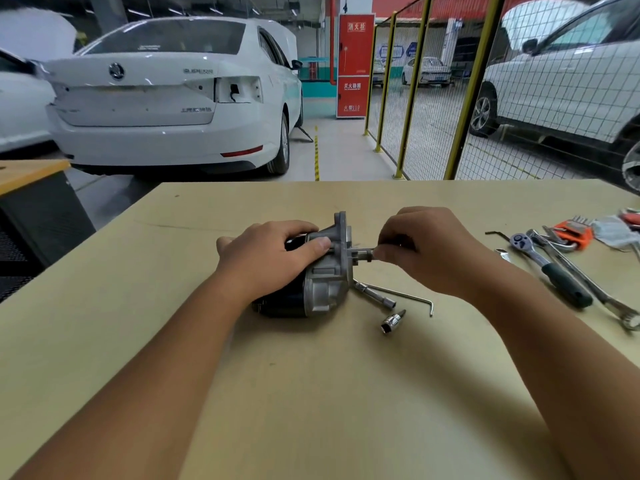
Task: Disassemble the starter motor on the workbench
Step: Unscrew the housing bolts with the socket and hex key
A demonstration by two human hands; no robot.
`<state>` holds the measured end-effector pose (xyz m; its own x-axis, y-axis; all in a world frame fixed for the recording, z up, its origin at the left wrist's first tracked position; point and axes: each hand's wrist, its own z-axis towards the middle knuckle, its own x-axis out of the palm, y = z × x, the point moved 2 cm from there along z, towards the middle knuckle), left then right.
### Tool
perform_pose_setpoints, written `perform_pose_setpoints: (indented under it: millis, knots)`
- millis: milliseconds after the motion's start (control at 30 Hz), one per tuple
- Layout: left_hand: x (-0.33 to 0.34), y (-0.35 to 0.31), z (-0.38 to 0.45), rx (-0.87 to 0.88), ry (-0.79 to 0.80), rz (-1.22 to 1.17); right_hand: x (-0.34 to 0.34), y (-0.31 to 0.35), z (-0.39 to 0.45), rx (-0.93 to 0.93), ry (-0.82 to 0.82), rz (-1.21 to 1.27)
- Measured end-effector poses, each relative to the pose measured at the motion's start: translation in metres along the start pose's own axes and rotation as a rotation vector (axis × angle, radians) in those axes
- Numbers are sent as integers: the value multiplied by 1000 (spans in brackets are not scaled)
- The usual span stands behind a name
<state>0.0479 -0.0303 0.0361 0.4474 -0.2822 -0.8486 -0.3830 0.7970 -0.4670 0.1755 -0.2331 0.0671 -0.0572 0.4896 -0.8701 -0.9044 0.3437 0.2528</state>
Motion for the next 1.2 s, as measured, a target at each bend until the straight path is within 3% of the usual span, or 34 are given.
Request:
perform_pose_setpoints:
  millis: [167,333,433,633,1033,1200]
  knots:
    - [0,-1,-1,-3,-3,4,5,4,-2,4,74,-44]
    - [0,0,-1,3,-7,14,3,7,-2,60,-89,-157]
    - [1,-1,-2,13,-12,27,5,6,-2,60,-130,11]
    - [2,0,0,19,-21,10,6,2,-1,42,-1,51]
    - [1,1,0,23,-3,34,3,3,-3,43,-91,44]
    - [2,1,-1,35,-12,7,4,-1,-5,48,38,53]
